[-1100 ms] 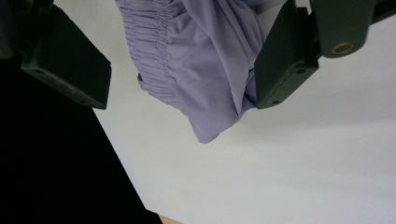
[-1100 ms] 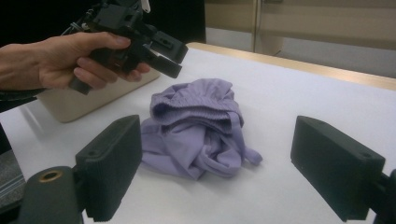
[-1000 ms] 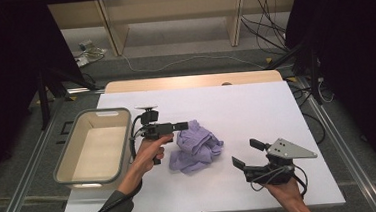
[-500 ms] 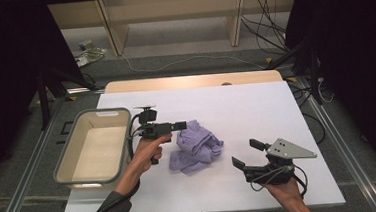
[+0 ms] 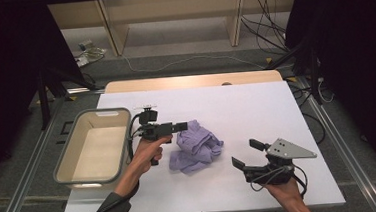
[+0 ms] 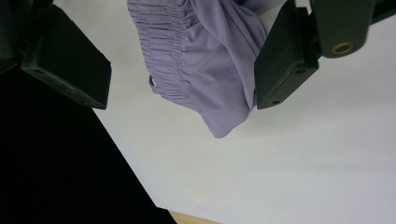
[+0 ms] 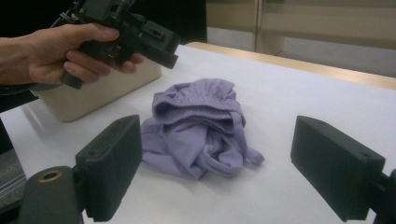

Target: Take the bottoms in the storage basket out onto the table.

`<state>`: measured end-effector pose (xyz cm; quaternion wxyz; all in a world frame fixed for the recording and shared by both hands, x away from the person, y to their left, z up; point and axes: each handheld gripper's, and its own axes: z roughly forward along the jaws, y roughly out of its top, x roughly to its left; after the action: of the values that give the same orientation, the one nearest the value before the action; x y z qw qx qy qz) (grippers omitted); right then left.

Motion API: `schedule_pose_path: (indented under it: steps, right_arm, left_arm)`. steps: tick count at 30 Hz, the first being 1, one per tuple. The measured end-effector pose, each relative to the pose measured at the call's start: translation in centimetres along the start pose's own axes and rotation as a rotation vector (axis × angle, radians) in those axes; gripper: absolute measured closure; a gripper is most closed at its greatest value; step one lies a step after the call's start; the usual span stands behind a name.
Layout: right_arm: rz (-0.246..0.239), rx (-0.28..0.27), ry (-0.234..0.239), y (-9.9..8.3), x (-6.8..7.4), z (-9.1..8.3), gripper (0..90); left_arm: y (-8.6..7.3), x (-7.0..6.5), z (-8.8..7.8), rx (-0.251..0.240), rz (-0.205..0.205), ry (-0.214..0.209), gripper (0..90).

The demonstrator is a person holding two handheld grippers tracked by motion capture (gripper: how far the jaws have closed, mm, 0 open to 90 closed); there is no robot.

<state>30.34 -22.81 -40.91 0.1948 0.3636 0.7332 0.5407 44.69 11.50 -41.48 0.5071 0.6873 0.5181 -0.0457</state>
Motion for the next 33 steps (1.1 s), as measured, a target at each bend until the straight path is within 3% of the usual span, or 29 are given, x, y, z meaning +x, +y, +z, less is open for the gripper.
schedule_pose_path:
  steps: [33]
  right_arm:
    - [-0.003,0.003,0.007,0.0,0.1,0.0,17.5]
  left_arm:
    - [-0.4,-1.3,-1.5,-0.042,0.079,-0.017,18.5]
